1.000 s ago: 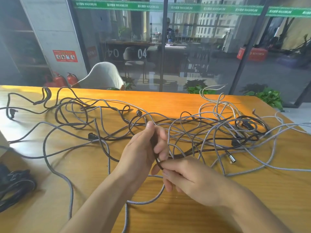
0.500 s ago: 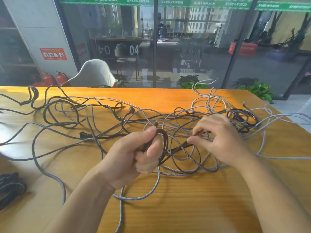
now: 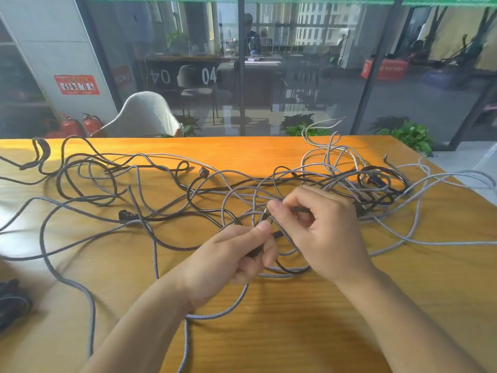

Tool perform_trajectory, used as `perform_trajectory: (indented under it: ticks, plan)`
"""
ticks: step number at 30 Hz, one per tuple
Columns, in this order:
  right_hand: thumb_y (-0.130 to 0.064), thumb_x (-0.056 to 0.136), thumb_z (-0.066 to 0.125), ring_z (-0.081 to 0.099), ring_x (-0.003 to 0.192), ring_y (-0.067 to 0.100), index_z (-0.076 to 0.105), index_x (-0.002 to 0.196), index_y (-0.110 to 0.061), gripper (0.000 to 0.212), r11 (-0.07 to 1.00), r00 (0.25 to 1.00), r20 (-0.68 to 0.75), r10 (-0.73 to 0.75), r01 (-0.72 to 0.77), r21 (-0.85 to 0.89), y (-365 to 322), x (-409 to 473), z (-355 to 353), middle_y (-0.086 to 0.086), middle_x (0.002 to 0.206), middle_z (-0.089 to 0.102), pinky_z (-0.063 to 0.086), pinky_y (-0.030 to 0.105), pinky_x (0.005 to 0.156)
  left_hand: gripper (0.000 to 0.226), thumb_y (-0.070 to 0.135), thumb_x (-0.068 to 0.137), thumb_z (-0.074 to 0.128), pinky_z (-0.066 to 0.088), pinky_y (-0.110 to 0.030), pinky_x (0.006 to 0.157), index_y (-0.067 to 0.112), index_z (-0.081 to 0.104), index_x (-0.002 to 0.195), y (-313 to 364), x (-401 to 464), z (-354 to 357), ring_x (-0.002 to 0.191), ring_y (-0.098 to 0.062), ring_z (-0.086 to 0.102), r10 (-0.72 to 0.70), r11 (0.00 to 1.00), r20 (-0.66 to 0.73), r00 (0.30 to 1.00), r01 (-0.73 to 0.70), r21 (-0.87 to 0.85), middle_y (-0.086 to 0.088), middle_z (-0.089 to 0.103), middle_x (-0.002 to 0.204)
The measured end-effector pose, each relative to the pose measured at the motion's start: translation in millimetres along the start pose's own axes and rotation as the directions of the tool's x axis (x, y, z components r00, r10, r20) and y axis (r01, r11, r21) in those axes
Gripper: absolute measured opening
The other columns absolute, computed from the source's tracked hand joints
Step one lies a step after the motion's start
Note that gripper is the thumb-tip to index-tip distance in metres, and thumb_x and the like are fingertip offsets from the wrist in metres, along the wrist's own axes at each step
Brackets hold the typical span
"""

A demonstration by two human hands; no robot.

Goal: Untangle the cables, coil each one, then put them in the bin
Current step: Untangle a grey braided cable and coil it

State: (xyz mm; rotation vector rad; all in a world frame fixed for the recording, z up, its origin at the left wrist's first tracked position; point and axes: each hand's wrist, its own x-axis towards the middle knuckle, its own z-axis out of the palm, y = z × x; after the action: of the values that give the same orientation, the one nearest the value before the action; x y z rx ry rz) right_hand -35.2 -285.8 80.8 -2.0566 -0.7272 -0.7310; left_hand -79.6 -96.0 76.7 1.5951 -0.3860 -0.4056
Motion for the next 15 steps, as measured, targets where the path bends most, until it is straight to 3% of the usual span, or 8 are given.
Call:
perform_trajectory:
  ticks: [6,12,15]
  plan:
    - [-0.026,0.107,0.051,0.059,0.068,0.016,0.062,0.080,-0.025,0.030,0.997,0.979,0.201,-0.023,0.007,0.078,-11,-4,2,-0.014,0.071,0.061,0.045,0.032,0.062,0.056,0.049,0.112,0.032,0.020,-0.026,0.055,0.016,0.057,0.075,-1,2,6,0.060,-0.020,0.019,0.030,1.000,-0.148,0.989,-0.030,0.003,-0.001,0.024,0.064]
    - [-0.034,0.103,0.047,0.047,0.062,0.010,0.059,0.087,-0.031,0.021,0.981,0.972,0.212,-0.098,0.130,-0.145,-14,-6,0,-0.013,0.074,0.050,0.042,0.032,0.054,0.053,0.047,0.111,0.031,0.019,-0.030,0.058,0.018,0.050,0.071,1,3,13,0.062,-0.019,0.020,0.037,0.999,-0.294,0.955,-0.027,0.038,-0.002,0.023,0.069]
    - [-0.036,0.101,0.047,0.042,0.061,0.009,0.059,0.085,-0.028,0.021,0.965,0.974,0.197,-0.109,0.151,-0.216,-17,-6,-1,-0.011,0.069,0.046,0.039,0.033,0.052,0.054,0.046,0.111,0.033,0.022,-0.027,0.057,0.023,0.056,0.068,4,3,13,0.063,-0.017,0.022,0.051,0.998,-0.386,0.921,-0.036,0.045,-0.003,0.024,0.071]
